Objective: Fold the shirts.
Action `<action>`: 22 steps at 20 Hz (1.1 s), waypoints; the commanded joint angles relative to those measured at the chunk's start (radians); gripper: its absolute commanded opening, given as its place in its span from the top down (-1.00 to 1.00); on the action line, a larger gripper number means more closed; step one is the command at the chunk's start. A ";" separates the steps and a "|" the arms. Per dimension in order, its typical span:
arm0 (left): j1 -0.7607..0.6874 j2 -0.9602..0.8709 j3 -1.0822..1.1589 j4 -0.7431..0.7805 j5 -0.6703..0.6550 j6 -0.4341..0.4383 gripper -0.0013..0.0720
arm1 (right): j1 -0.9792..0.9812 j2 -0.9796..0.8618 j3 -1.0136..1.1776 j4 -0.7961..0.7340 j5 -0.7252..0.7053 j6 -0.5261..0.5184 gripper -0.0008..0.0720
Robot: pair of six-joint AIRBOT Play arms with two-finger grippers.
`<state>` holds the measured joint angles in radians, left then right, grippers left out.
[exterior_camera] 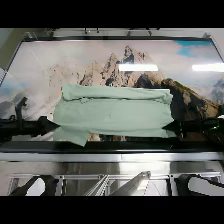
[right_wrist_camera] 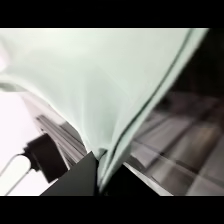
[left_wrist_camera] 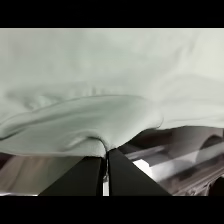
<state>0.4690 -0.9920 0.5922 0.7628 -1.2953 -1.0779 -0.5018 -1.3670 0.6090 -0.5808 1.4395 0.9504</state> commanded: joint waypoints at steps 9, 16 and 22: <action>-0.161 -0.454 0.628 -0.109 0.058 0.049 0.90 | 0.132 -0.150 0.336 0.186 -0.309 0.003 0.94; -0.293 -1.049 1.227 -0.103 -0.055 -0.009 0.91 | 0.186 -0.381 0.474 0.227 -0.460 -0.071 0.94; -0.267 -1.159 1.469 -0.104 -0.148 -0.061 0.08 | 0.142 -0.377 0.575 0.159 -0.386 -0.142 -0.09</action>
<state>0.1921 -2.0991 1.9541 0.6609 -1.3842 -1.1152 -0.3363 -1.7367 1.1290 -0.3740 1.0103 0.8352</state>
